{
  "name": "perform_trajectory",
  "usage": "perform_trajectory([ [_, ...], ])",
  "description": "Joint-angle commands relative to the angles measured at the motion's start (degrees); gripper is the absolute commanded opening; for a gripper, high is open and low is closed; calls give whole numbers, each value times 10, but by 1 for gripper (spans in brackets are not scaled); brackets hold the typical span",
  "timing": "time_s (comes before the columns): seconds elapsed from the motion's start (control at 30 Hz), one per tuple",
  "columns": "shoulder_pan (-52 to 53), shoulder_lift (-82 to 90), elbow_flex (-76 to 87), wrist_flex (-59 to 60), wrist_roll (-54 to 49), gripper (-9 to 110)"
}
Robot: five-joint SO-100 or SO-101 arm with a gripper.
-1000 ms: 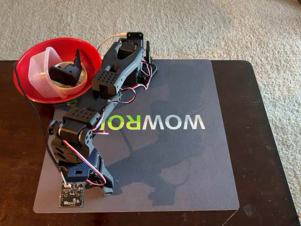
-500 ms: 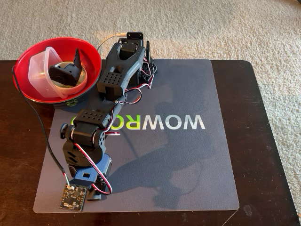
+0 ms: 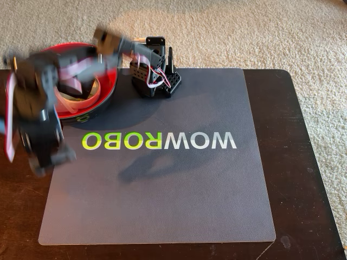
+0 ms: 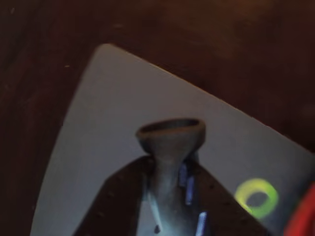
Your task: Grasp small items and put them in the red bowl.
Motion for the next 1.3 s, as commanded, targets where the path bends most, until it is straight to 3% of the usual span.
perform_trajectory([
  [0.0, 31, 297, 257, 0, 11, 0],
  [0.23, 150, 655, 615, -6, 120, 0],
  [0.43, 331, 663, 767, -69, 215, 4],
  [0.57, 337, 692, 843, -149, 197, 23],
  [0.73, 316, 686, 831, -152, 178, 32],
  [0.9, 296, 645, 766, -114, 162, 33],
  [1.07, 114, 490, 494, -11, -54, 30],
  [1.17, -8, 402, 373, -17, -176, 16],
  [1.27, -84, 323, 300, -33, -258, 13],
])
